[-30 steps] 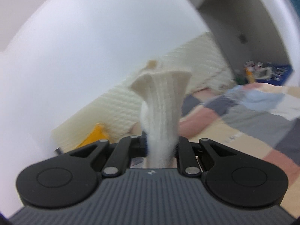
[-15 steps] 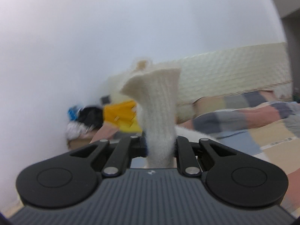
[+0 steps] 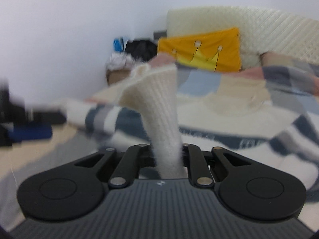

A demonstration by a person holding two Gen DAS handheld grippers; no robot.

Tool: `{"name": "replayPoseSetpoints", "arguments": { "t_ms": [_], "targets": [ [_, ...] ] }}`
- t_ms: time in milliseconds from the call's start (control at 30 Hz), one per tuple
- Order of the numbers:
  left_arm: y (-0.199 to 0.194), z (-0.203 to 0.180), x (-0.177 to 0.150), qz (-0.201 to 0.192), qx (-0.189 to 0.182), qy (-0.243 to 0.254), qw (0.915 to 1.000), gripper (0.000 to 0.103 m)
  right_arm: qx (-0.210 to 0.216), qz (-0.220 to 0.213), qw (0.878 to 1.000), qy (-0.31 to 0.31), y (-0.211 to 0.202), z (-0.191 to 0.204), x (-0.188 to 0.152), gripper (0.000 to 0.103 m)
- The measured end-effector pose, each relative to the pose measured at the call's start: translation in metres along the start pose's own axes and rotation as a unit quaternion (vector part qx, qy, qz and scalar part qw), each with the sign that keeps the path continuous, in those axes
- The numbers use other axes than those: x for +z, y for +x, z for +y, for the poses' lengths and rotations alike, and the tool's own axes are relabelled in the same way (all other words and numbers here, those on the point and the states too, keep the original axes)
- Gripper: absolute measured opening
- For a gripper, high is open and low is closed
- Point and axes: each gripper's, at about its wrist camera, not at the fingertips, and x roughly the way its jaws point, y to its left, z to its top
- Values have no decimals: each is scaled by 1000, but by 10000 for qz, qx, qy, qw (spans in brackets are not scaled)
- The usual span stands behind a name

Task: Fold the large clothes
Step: 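Carry the sleeve across the sweater body with the right tool and release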

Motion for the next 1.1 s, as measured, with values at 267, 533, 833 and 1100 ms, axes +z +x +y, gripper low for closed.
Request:
{"name": "replayPoseSetpoints", "arguments": {
  "t_ms": [267,533,833,1100],
  "targets": [
    [18,20,4,19,174,-112,9998,56,102,692,9974,-197,24,14,-34,17],
    [21,26,5,94,50,-293,9995,56,774,1132,9891,-543,9,15,-36,64],
    [34,-21,-24,578,-522,381,9962,44,971,956,9900,-376,-42,-18,-28,64],
    [56,-47,-54,966,-341,878,9909,22,109,844,9947,583,-35,-75,-30,49]
  ]
}}
